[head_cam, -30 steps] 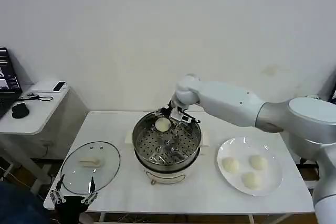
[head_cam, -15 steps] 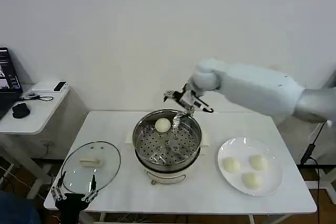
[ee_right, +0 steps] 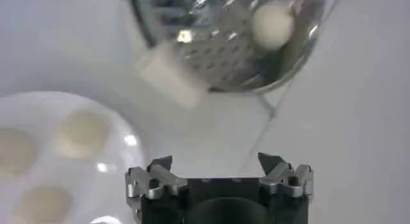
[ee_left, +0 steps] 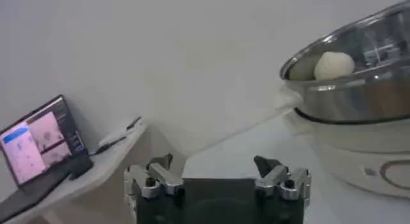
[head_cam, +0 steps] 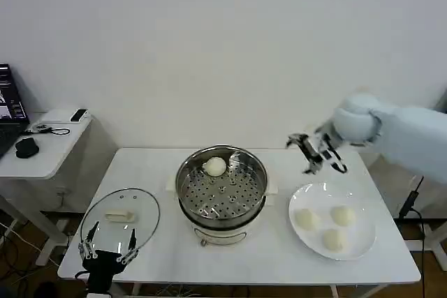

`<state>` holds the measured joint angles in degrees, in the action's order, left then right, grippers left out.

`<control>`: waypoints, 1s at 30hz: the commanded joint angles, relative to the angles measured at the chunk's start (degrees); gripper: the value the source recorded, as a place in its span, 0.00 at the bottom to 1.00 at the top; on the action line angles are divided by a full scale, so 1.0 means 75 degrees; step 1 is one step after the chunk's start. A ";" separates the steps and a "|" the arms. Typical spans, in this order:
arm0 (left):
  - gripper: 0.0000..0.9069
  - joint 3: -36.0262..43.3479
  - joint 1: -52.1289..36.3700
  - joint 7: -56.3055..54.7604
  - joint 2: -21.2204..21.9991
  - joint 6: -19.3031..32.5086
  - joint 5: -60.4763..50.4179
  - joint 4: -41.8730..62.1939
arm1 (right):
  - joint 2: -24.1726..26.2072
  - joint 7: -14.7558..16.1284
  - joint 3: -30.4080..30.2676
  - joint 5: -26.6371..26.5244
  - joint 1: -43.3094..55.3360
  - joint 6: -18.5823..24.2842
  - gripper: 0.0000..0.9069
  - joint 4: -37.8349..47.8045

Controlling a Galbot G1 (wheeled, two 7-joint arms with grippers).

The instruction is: Take steamed baozi put them in steamer then cover it.

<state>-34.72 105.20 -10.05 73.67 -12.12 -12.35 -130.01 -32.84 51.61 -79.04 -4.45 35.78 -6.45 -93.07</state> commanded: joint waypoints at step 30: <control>1.00 -0.0174 -0.0208 0.0109 -0.0102 -0.0045 0.0040 0.0138 | 0.0200 -0.0257 0.2956 0.0344 -0.4875 -0.1027 1.00 0.1344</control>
<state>-36.01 103.78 -9.26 73.02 -12.44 -12.06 -128.98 -28.15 50.05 -61.39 -2.94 4.57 -13.67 -87.80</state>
